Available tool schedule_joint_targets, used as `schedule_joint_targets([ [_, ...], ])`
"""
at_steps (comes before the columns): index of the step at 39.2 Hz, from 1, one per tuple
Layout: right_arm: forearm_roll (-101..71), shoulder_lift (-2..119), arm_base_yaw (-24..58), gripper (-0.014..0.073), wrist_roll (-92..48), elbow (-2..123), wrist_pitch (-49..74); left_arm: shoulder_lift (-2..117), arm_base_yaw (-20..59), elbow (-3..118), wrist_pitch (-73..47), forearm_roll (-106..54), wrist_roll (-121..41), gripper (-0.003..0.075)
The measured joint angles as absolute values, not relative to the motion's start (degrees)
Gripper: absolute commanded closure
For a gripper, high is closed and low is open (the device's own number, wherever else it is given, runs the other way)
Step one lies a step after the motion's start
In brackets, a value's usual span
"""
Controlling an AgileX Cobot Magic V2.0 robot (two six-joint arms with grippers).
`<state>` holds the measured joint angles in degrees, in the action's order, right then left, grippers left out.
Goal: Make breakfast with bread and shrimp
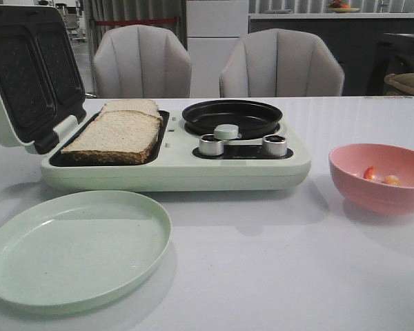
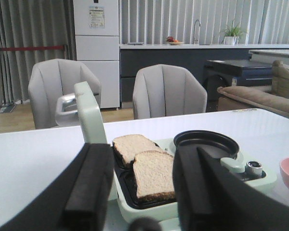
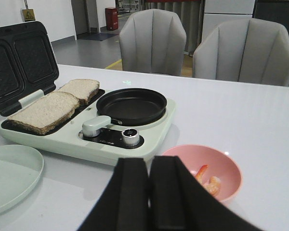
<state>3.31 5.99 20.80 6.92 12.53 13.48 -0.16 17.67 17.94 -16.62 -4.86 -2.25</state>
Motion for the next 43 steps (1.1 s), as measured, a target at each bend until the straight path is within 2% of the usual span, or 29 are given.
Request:
schedule_joint_targets([
  [7,3.31,5.99,20.80,0.0440,6.92,12.53,13.48,5.68,17.67,23.01,-15.45,-4.97,-2.25,0.0363],
  [16,3.31,5.99,20.80,0.0440,6.92,12.53,13.48,22.83,17.67,32.85,-14.44,-5.23,-2.25,0.0358],
  [19,3.31,5.99,20.80,0.0440,6.92,12.53,13.48,28.52,17.22,35.72,-13.66,-5.95,-2.25,0.0314],
  [21,3.31,5.99,20.80,0.0440,6.92,12.53,13.48,32.43,16.35,37.38,-13.08,-6.91,-2.25,0.0255],
  [25,3.31,5.99,20.80,0.0440,6.92,12.53,13.48,39.18,13.57,40.76,-12.53,-9.52,-2.25,0.0183],
  [36,3.31,5.99,20.80,0.0440,6.92,12.53,13.48,54.18,2.62,50.56,-12.79,-19.24,-2.25,0.0190],
  [43,3.31,5.99,20.80,0.0440,6.92,12.53,13.48,65.18,-2.92,58.24,-18.44,-23.89,-2.25,0.0190],
])
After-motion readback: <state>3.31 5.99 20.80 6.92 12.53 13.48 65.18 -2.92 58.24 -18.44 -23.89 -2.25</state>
